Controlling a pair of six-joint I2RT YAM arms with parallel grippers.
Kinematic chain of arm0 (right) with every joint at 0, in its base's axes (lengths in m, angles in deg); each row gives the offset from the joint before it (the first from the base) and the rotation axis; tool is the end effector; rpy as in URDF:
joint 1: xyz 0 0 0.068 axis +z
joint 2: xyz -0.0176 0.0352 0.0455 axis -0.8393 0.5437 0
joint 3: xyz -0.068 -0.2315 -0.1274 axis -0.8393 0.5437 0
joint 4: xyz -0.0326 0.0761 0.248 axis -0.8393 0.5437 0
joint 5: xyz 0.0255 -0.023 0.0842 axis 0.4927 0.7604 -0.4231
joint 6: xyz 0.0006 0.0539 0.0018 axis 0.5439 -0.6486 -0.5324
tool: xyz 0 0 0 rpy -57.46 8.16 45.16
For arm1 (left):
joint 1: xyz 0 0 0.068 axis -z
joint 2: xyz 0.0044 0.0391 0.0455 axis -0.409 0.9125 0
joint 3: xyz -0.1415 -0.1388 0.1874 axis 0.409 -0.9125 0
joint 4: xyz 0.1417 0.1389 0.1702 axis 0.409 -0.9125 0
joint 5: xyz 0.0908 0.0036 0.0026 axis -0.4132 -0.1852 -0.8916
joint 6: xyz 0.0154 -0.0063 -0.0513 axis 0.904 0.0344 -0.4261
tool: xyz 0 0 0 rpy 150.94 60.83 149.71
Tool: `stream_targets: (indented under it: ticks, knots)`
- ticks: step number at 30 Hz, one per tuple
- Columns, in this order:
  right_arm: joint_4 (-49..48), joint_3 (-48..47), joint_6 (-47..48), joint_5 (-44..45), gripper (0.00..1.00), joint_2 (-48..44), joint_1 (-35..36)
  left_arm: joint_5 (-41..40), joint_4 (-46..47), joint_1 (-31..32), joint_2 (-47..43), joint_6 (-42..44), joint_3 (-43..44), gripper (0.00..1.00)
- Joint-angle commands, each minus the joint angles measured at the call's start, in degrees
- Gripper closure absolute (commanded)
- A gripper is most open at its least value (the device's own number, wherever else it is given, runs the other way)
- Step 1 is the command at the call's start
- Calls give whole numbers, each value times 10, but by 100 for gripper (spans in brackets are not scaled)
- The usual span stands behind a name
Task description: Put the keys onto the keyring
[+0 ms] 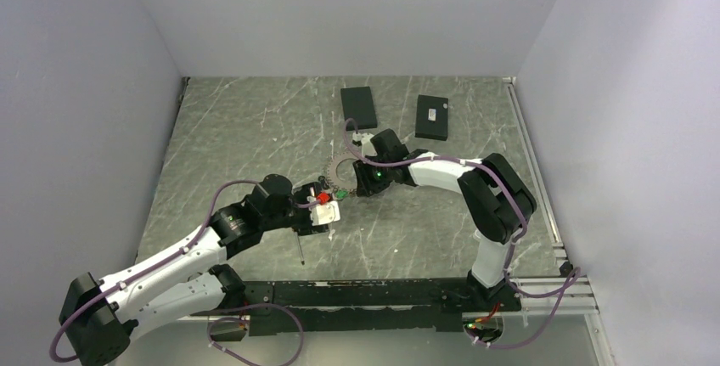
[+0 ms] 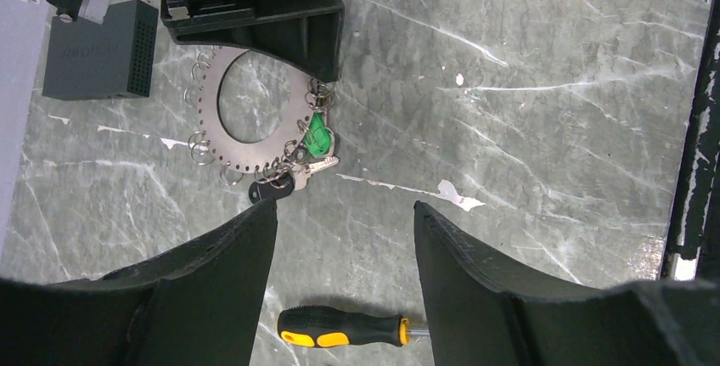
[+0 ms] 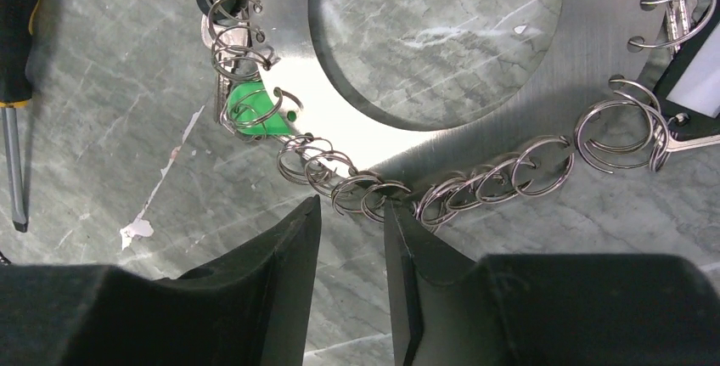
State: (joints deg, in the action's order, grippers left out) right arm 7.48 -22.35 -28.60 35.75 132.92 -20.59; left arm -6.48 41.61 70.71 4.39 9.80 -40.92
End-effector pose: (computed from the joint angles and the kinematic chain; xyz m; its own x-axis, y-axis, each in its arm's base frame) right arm 0.2868 0.2259 0.1531 -0.7391 -0.3766 -0.5585 -0.6161 0.7133 0.3342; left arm 0.1277 -0.1467 0.2466 0.1922 0.6032 -0.7741 0.8922 0.2212 0.3938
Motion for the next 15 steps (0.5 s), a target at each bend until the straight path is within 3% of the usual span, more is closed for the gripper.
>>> stream_targets:
  ticks: [1, 15]
  knots:
    - [5, -24, 14, 16, 64, 2, 3, 20, 19, 2, -4, -6, 1, 35]
    - [12, -31, 28, 23, 68, 8, 21, 20, 19, 2, -5, -11, 2, 36]
